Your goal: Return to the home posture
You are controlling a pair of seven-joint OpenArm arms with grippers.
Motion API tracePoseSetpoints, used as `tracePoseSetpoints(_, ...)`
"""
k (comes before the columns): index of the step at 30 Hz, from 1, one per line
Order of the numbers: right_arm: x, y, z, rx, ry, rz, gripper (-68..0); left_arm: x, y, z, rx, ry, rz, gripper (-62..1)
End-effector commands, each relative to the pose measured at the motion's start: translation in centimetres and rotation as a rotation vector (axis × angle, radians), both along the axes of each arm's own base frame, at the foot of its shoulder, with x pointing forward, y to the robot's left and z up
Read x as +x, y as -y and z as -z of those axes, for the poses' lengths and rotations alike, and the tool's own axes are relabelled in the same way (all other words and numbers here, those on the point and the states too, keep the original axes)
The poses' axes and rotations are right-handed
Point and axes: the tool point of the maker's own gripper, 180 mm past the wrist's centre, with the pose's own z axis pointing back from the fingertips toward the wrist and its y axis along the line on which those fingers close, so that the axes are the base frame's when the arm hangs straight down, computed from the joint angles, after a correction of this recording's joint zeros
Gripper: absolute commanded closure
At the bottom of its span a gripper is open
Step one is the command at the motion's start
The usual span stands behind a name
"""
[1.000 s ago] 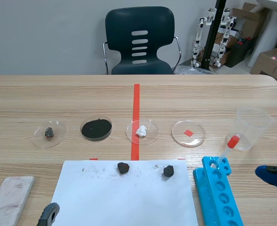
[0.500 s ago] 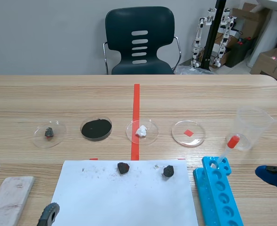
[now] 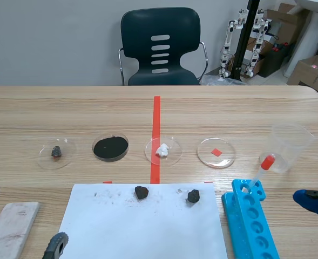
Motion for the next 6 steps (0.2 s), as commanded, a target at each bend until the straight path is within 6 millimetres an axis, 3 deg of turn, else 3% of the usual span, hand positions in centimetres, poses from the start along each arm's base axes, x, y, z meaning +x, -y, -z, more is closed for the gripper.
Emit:
tracePoseSetpoints(1, 0.26, -0.04, -0.67, 0.022, 0.021, 0.006, -67.9, 0.22, 0.20, -0.65, -0.018, 0.025, 0.001, -62.3)
tracePoseSetpoints(6, 0.26, -0.04, -0.67, 0.022, 0.021, 0.006, -67.9, 0.22, 0.20, -0.65, -0.018, 0.025, 0.001, -62.3)
